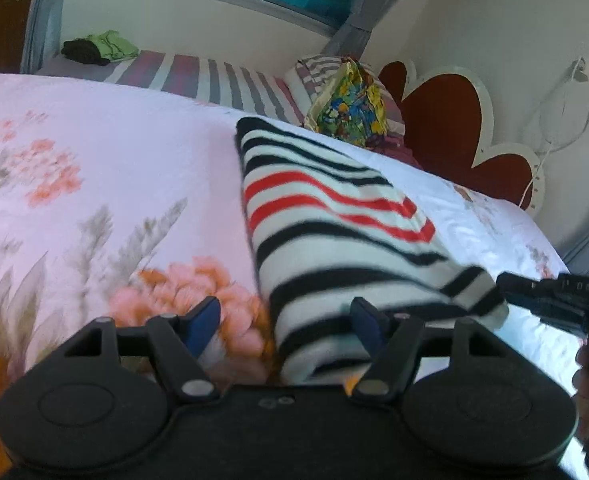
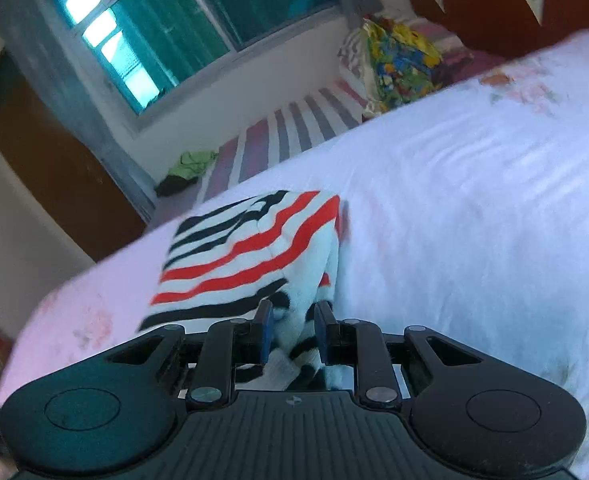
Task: Fold small clothes
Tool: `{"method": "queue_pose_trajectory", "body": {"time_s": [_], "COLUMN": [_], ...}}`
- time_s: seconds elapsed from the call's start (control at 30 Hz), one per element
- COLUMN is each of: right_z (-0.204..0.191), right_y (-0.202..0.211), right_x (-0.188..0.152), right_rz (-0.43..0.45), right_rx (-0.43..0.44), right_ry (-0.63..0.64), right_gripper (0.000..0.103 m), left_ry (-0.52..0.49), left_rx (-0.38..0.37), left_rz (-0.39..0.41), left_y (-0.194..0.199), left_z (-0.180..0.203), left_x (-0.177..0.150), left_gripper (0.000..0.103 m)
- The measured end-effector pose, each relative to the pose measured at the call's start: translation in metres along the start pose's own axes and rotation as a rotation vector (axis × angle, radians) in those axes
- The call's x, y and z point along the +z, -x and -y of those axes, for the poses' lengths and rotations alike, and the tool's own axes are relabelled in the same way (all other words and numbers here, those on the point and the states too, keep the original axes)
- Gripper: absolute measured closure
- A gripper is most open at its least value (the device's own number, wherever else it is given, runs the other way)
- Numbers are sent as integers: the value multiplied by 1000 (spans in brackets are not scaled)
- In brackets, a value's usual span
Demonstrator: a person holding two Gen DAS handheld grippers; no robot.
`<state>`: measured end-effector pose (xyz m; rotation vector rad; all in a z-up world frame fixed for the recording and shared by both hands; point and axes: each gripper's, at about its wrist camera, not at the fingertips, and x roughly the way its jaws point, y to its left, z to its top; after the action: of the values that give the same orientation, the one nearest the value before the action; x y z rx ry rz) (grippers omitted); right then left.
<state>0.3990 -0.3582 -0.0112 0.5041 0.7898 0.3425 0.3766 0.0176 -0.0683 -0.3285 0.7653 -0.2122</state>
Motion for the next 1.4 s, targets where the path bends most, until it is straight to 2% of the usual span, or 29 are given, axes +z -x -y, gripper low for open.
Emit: {"method": "queue_pose_trajectory", "body": {"time_s": [0.03, 0.07, 0.17, 0.23, 0.3, 0.33, 0.37, 0.4, 0.43, 0.5, 0.53, 0.6, 0.67, 0.7, 0.73, 0.77, 0.83, 0.87, 0.9, 0.93, 1.0, 1.1, 1.2, 1.23, 1.27, 1.33, 1.4], "right_z": [-3, -5, -8, -9, -9, -10, -12, -13, -13, -12, -13, -12, -7, 0, 9, 21, 28, 25, 17, 6, -19, -53, -64, -58, -44, -22, -23], "right_y": [1, 4, 1, -5, -12, -16, -19, -23, -26, -28, -25, -13, -15, -24, -37, -45, -33, -21, -7, 4, 9, -7, -30, -40, -53, -53, -42], "right_x": [-3, -6, -12, -15, -17, -18, -20, -21, -22, -25, -25, -25, -29, -33, -38, -44, -44, -43, -42, -41, -39, -43, -58, -61, -65, -59, -54], "right_rz": [0, 7, -4, -7, -11, -15, -22, -29, -34, -27, -13, 39, 54, 18, -34, -67, -37, -5, 47, 94, 113, 96, 59, 18, -52, -61, -26], "right_rx": [-11, -13, 12, -20, -25, -24, -36, -51, -62, -47, -28, 68, 111, 93, 39, 27, 54, 27, -5, -23, -43, -72, -160, -208, -236, -182, -166], "right_ry": [17, 33, 25, 25, 3, -1, 2, 6, 5, -7, -9, -36, -45, -60, -69, -106, -150, -135, -94, -23, 138, 365, 561, 580, 553, 432, 418], "right_gripper": [46, 42, 43, 43, 43, 47, 52, 63, 77, 86, 88, 89, 89, 89, 88, 88, 87, 83, 77, 78, 78, 78, 78, 78, 77, 72, 72], "left_ry": [-8, -28, -132, -174, -161, -155, -153, -139, -86, 77, 153, 283, 354, 359, 351, 338, 297, 263, 218, 165, 63, -86, -257, -306, -330, -331, -313], "left_rx": [-9, -6, 42, 82, 106, 125, 146, 146, 125, 50, 16, -46, -77, -82, -85, -94, -108, -90, -57, -37, -30, -47, -80, -49, -22, -38, -52], "left_rz": [3, 0, -53, -28, 21, 34, 42, 74, 112, 116, 125, 150, 158, 127, 90, 68, 38, 35, 51, 65, 96, 103, 60, 10, -22, -13, 10], "left_y": [6, 10, 5, -1, -7, -10, -14, -13, -10, -9, -8, -6, -7, -11, -15, -15, -5, 4, 15, 24, 33, 20, -4, -17, -26, -29, -18], "left_z": [-1, -1, 12, 22, 26, 26, 26, 25, 21, 10, 3, -12, -26, -30, -32, -33, -36, -36, -35, -31, -18, 11, 42, 50, 51, 51, 48], "left_x": [-7, -14, -28, -29, -25, -23, -22, -22, -23, -25, -27, -32, -38, -40, -40, -41, -40, -39, -37, -32, -21, -5, -3, -6, -11, -13, -5], "left_gripper": [34, 36, 37, 39, 40, 45, 55, 62, 69, 77, 80, 81, 80, 79, 73, 71, 69, 63, 61, 61, 61, 59, 55, 50, 52, 50, 52]}}
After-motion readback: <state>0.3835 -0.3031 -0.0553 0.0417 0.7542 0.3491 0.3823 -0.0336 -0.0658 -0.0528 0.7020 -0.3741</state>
